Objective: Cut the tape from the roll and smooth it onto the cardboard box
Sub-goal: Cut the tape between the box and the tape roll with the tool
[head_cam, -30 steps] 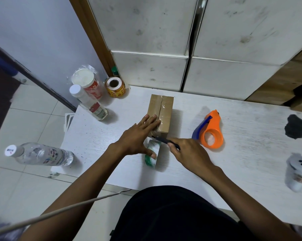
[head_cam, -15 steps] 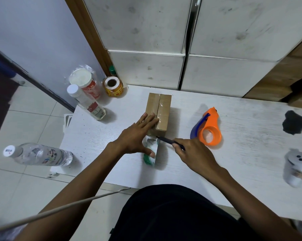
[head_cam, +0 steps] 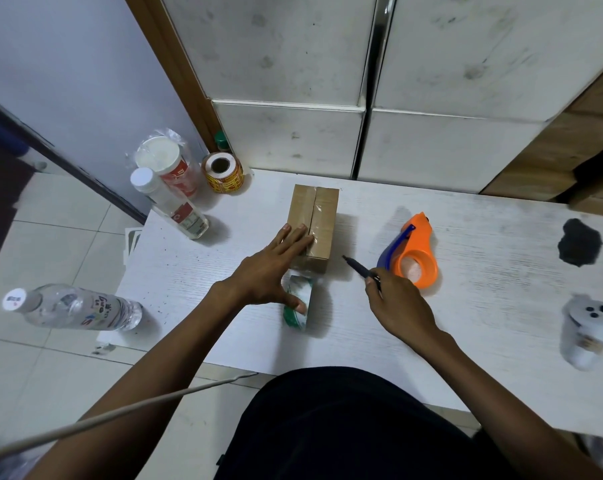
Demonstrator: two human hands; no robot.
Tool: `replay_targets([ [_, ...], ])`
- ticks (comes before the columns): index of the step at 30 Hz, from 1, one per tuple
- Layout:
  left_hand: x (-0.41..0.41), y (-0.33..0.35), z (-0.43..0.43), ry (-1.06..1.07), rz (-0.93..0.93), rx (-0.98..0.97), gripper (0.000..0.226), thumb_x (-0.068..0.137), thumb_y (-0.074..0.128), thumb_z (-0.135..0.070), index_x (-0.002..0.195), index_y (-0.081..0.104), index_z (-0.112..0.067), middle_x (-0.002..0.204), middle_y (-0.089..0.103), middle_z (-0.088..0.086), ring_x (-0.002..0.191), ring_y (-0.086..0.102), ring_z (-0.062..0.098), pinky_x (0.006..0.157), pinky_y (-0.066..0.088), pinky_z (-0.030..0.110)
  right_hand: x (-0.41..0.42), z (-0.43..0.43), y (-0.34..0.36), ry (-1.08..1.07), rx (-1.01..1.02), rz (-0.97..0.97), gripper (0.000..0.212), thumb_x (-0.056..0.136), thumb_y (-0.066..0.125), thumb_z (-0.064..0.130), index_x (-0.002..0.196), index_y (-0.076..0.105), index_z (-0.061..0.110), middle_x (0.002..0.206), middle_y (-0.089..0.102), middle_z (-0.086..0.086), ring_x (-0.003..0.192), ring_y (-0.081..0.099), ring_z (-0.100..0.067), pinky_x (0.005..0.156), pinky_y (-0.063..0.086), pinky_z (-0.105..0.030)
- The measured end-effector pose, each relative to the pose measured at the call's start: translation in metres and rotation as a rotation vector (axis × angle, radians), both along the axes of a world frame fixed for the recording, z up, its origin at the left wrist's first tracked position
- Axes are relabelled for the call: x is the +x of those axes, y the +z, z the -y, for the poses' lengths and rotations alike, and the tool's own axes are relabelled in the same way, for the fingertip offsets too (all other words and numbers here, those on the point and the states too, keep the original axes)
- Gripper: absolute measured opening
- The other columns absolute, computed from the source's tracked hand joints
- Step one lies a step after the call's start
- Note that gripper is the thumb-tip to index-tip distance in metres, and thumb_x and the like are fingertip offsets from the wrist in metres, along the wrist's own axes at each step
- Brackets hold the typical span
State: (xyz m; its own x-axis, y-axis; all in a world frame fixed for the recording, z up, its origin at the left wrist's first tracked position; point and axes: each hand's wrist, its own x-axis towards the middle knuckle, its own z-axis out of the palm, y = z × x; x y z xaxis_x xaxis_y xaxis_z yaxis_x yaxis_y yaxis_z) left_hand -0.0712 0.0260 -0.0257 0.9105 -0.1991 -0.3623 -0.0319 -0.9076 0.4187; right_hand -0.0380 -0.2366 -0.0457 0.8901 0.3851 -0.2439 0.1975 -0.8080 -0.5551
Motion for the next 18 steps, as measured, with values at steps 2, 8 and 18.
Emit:
replay_targets([
  [2,0.0,0.0,0.0,0.0,-0.002,0.0,0.131,0.06,0.082,-0.064,0.158,0.001,-0.033,0.161,-0.018,-0.022,0.148,-0.022,0.005,0.095,0.053,0.051,0.002,-0.004,-0.01,-0.038,-0.014,-0.054,0.021,0.1,0.041,0.021,0.101,0.056,0.007,0.072,0.055,-0.003,0.06,0.05,-0.018,0.05,0.031,-0.025],
  [8,0.0,0.003,0.001,0.003,-0.011,0.007,0.129,0.061,0.083,-0.062,0.158,0.002,-0.033,0.164,-0.013,-0.017,0.148,-0.021,0.006,0.094,0.052,0.05,0.015,-0.026,-0.032,-0.059,-0.126,-0.182,0.038,0.098,0.041,0.017,0.131,0.043,-0.001,0.112,0.055,-0.021,0.091,0.039,-0.023,0.079,0.038,-0.039],
  [18,0.001,0.001,0.0,-0.003,0.01,0.028,0.13,0.059,0.082,-0.064,0.158,0.002,-0.034,0.165,-0.012,-0.017,0.15,-0.019,0.008,0.092,0.054,0.049,0.026,-0.04,-0.051,-0.034,-0.118,-0.313,0.03,0.094,0.045,0.004,0.123,0.043,-0.002,0.12,0.048,-0.025,0.101,0.052,-0.038,0.078,0.044,-0.037],
])
